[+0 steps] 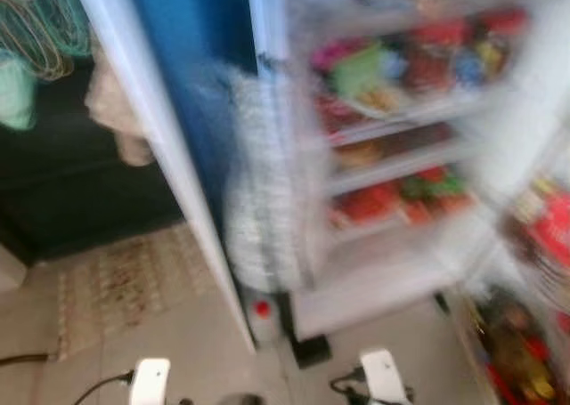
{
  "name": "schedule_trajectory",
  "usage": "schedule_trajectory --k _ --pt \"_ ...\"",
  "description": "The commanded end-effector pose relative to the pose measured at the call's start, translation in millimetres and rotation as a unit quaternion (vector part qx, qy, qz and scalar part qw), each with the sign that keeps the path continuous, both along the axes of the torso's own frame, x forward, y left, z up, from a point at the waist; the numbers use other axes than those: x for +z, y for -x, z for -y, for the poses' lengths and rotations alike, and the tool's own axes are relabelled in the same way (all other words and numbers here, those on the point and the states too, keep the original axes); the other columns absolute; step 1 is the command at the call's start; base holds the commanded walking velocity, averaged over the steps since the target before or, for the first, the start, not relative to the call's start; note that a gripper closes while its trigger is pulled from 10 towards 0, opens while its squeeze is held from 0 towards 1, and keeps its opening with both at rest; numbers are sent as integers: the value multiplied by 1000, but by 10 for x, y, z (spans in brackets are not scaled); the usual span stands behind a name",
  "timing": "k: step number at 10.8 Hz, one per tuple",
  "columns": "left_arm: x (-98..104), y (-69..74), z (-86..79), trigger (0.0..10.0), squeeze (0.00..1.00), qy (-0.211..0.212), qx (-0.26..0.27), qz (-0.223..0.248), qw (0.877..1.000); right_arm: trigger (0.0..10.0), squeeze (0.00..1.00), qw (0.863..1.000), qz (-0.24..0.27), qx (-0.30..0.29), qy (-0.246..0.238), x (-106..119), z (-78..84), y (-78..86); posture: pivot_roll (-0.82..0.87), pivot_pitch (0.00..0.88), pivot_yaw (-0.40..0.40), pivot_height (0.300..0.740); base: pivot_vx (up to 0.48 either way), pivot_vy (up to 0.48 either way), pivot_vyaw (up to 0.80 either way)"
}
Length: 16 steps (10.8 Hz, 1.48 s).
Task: Restocking fridge
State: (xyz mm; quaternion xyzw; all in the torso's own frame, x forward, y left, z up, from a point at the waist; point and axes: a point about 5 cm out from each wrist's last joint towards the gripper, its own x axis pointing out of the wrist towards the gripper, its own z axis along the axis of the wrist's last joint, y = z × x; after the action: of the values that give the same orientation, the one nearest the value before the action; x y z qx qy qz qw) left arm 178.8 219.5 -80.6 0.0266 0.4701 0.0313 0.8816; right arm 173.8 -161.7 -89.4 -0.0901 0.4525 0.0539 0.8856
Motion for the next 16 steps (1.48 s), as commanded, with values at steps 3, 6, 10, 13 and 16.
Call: schedule_trajectory --k 3,6,10,13,16 --pt "-31 93 -70 10000 0 -14 4 -18 1000 10000 0 1000 -20 0 -3 -47 -19 96 -48 0 63 638 0 0 0" --pt "-62 133 -13 10000 0 -5 10 -24 1000 10000 0 1000 -27 0 8 -50 86 113 -42 0 50 647 0 0 0" --pt "-70 152 -9 10000 0 -7 18 -21 1000 10000 0 999 -39 -6 0 -62 122 145 -39 0 44 722 0 0 0" --pt "-76 166 -2 10000 0 -1 22 -20 1000 10000 0 999 -46 -8 -3 -87 87 198 -39 0 45 740 0 0 0" --pt "-90 189 10 10000 0 0 21 -26 999 10000 0 999 -40 -11 -8 -79 75 180 -38 0 43 740 0 0 0"
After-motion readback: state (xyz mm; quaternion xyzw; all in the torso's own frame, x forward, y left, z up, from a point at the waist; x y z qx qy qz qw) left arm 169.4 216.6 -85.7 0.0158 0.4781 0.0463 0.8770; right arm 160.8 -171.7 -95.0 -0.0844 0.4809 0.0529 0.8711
